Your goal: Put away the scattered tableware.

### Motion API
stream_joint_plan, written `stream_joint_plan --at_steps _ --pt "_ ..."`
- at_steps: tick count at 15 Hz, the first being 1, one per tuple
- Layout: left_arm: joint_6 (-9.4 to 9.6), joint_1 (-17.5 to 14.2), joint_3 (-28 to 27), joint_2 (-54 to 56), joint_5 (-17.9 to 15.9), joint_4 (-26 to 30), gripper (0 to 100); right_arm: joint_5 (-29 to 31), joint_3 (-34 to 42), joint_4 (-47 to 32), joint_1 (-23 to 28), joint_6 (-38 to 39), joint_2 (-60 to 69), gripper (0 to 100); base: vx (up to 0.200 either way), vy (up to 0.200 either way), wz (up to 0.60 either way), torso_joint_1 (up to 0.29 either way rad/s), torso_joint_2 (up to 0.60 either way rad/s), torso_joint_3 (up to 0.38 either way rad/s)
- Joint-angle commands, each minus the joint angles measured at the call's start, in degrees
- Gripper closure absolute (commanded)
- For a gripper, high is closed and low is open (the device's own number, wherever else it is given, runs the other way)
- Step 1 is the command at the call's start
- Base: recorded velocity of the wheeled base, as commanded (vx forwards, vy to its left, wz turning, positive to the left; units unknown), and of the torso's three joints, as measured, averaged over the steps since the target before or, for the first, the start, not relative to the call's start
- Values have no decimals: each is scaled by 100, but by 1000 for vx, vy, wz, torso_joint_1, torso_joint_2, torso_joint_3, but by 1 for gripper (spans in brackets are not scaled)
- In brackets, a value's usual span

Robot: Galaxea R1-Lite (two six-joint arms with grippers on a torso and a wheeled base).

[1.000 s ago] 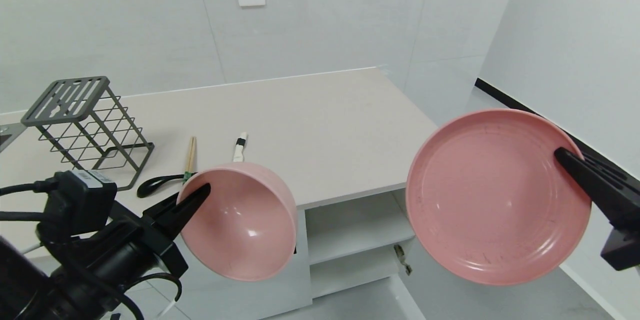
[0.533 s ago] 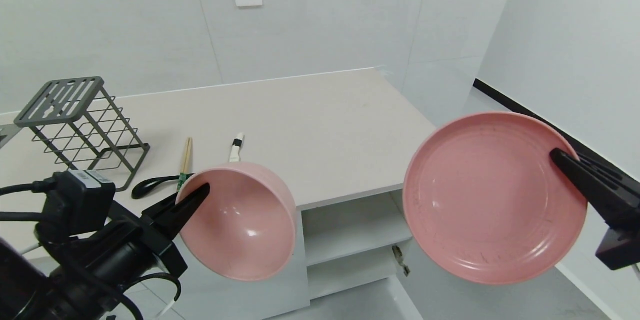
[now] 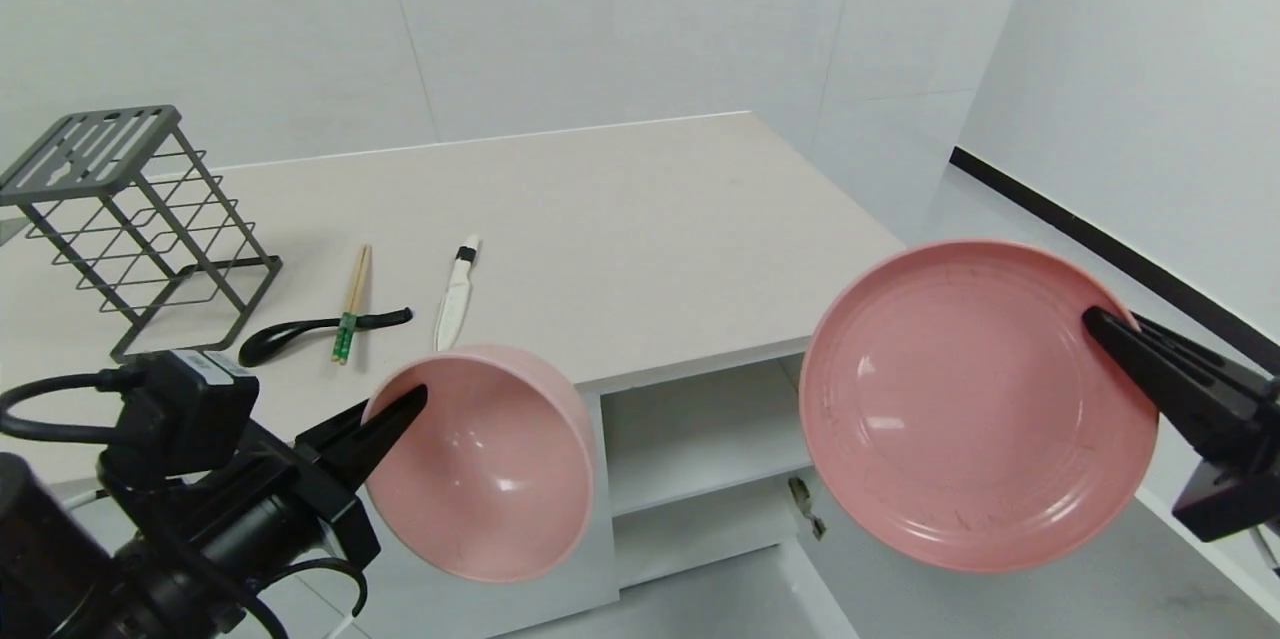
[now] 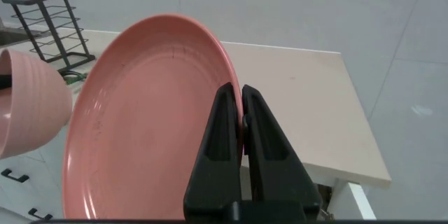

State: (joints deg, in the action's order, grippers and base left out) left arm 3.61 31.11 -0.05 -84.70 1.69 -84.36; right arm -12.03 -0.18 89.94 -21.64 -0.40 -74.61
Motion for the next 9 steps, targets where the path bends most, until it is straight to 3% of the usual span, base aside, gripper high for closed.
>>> stream_joint_plan --at_steps 1,3,4,6,9 --pt "0 0 5 6 -2 16 100 -1 1 6 2 -4 -28 100 0 0 0 -134 300 173" --pt "-203 150 -4 24 6 95 100 -1 1 6 2 -4 -36 100 0 0 0 -188 427 237" --pt "-414 282 -4 33 -2 113 100 -1 1 6 11 -4 -45 100 0 0 0 -217 491 271" --pt "-563 325 -4 15 -2 113 100 -1 1 6 98 5 -98 100 0 0 0 -222 495 281" --pt "-545 299 5 15 -2 139 100 -1 1 6 151 5 -274 100 0 0 0 -204 491 281"
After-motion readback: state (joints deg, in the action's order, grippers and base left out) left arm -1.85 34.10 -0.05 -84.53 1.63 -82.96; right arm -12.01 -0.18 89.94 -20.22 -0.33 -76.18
